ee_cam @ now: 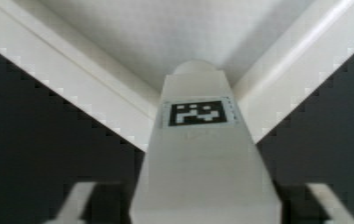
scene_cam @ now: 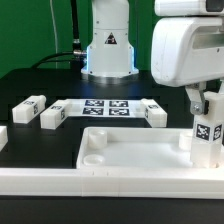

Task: Assemble desk

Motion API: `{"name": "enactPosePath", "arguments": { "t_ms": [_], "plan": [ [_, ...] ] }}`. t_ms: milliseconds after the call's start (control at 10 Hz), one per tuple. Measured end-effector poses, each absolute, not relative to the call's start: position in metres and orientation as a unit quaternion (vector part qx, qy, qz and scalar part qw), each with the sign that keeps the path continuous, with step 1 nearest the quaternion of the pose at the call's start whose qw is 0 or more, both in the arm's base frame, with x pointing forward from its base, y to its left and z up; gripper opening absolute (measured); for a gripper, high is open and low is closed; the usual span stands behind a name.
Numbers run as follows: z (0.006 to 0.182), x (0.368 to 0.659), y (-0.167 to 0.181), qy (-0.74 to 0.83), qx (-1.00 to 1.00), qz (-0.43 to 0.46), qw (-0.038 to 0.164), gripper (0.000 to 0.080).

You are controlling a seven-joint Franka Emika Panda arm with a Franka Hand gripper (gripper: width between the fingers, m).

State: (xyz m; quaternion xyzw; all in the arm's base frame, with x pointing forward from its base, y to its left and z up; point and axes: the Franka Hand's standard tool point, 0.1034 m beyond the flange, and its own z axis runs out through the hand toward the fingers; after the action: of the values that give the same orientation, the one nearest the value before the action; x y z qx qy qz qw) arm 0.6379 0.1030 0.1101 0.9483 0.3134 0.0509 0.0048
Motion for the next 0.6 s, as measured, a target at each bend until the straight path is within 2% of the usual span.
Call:
{"name": "enactPosePath", "arguments": {
  "t_ms": [100, 600],
  "plan": [
    [0.1098, 0.6376, 0.103, 0.313, 0.948, 0.051, 0.005, 0.0289],
    [0.1099, 0.6376, 0.1033, 0.179, 0.983, 0.051, -0.004, 0.0289]
  ]
}}
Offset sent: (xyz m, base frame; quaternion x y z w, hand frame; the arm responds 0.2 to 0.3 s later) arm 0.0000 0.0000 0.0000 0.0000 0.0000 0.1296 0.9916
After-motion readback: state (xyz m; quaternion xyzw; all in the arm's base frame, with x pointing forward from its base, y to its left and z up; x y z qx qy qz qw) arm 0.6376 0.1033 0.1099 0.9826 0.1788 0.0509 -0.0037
